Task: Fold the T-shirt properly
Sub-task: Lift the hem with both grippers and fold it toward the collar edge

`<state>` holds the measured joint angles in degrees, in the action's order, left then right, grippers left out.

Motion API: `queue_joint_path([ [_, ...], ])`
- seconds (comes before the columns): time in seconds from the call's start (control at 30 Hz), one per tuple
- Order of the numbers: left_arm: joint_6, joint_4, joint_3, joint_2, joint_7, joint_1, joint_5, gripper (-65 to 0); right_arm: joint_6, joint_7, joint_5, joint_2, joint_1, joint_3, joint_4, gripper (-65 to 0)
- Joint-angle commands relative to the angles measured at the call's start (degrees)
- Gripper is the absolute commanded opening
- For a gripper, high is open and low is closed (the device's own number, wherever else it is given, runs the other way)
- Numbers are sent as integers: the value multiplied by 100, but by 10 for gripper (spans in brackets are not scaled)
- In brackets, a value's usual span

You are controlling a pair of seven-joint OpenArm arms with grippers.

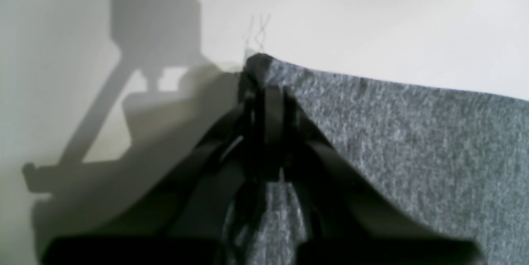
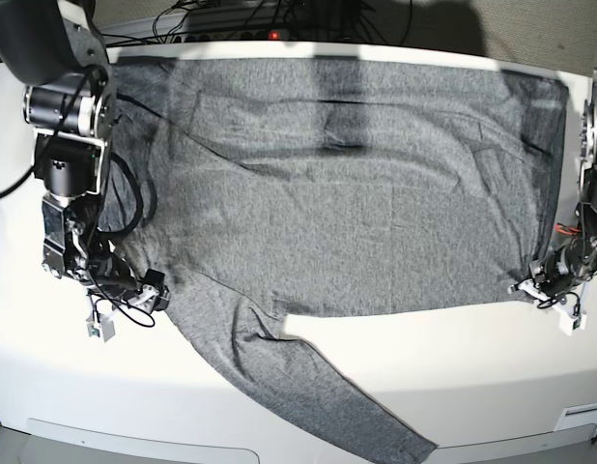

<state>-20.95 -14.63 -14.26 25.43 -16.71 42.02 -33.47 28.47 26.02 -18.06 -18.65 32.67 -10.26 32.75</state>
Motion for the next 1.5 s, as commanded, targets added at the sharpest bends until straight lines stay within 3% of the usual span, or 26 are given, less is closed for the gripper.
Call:
queue_joint_path([
  [0.0,-11,-74,20,94,92,181,-59,-650,144,197,33,11,94,-7,61,-277],
  [0.2,-9,-74,20,94,92,179,-59,-650,269,260,72,72,98,-7,61,-301],
  [0.3,-9,-74,20,94,96,179,-59,-650,289,289,157,70,96,-7,61,-409],
  [0.43,-9,-74,20,94,138,181,-59,-650,286,286,120,55,118,-7,63,-640],
  [0.47,-9,-74,20,94,140,181,-57,-650,289,284,114,52,142,-9,68,-650],
  [0.6,-9,-74,20,94,175,184,-59,-650,337,286,114,57,225,-28,122,-650],
  [0.83,-7,-107,20,96,-63,179,-52,-650,828,511,114,55,238,-28,542,-650],
  [1.3,-9,-1438,46,96,-1386,177,-42,-650,914,809,107,50,177,-26,1462,-650],
  [1.47,-7,-1473,46,107,-1709,173,-46,-650,1056,977,-214,-61,-229,-22,2181,-650],
])
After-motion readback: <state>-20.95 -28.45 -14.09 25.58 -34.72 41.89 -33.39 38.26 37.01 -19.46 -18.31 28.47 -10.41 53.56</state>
